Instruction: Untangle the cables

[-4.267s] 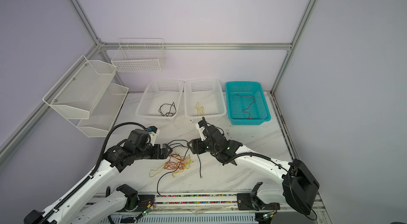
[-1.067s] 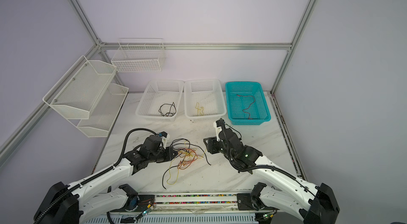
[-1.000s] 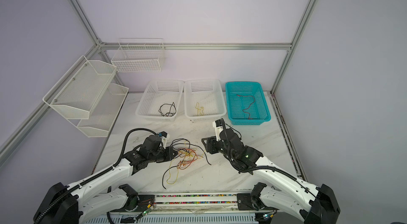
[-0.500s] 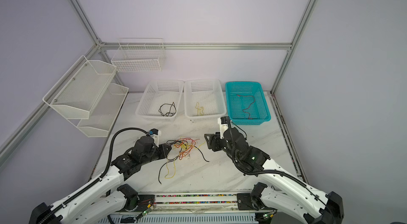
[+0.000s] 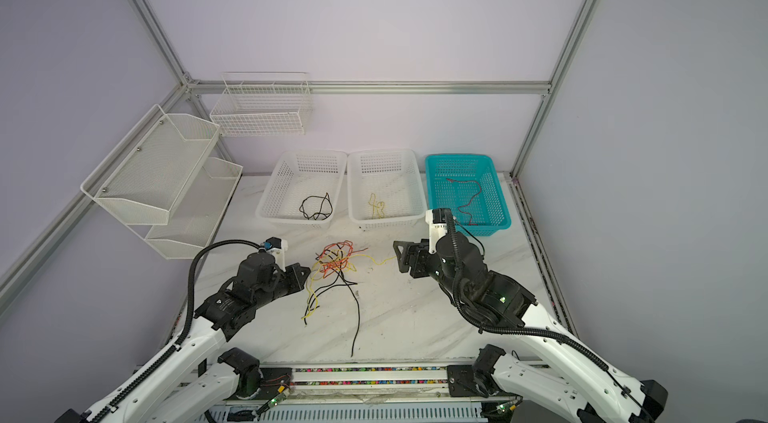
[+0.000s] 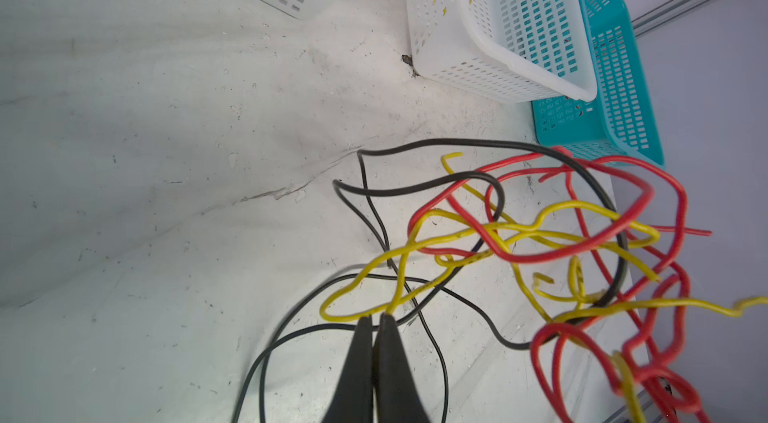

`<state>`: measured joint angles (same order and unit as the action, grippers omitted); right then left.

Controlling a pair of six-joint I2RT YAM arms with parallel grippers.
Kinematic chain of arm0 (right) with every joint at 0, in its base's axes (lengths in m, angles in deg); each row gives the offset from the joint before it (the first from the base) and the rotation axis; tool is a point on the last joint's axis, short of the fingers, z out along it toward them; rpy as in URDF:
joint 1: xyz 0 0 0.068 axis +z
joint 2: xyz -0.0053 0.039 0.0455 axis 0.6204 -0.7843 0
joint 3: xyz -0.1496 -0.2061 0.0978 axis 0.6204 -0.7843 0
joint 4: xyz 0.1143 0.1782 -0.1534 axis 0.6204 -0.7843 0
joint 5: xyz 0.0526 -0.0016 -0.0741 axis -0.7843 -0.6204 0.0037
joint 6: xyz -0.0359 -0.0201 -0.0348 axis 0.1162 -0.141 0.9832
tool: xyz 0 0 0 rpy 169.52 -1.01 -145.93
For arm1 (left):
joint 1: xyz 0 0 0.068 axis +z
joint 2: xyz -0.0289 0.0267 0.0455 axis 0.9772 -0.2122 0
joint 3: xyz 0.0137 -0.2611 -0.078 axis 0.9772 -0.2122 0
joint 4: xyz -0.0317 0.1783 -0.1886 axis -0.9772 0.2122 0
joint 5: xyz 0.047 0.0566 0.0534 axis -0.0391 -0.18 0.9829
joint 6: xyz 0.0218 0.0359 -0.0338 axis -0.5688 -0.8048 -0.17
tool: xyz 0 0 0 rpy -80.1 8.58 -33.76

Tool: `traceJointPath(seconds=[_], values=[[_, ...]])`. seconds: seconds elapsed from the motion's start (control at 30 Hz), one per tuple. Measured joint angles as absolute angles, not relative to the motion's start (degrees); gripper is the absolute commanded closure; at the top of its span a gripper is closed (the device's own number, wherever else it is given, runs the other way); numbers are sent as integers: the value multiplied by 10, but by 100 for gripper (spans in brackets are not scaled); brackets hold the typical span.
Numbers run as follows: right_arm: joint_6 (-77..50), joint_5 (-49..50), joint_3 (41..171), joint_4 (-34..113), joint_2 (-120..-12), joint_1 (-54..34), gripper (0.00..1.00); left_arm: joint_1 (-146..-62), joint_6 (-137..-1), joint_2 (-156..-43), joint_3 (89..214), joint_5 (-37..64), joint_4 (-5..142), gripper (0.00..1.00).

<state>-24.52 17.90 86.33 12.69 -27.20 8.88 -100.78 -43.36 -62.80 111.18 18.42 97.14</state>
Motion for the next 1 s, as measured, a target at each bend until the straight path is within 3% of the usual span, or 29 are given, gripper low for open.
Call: traceJointPath(seconds=[0.53, 0.9, 1.0], values=[[-281, -86, 828, 165, -386, 73, 18, -991, -423, -658, 1113, 119, 950, 100], [-338, -135, 764, 261, -478, 73, 23, -994, -401, -647, 1113, 59, 881, 100], [-340, -123, 764, 271, -477, 73, 23, -1001, -406, -639, 1113, 38, 866, 72]])
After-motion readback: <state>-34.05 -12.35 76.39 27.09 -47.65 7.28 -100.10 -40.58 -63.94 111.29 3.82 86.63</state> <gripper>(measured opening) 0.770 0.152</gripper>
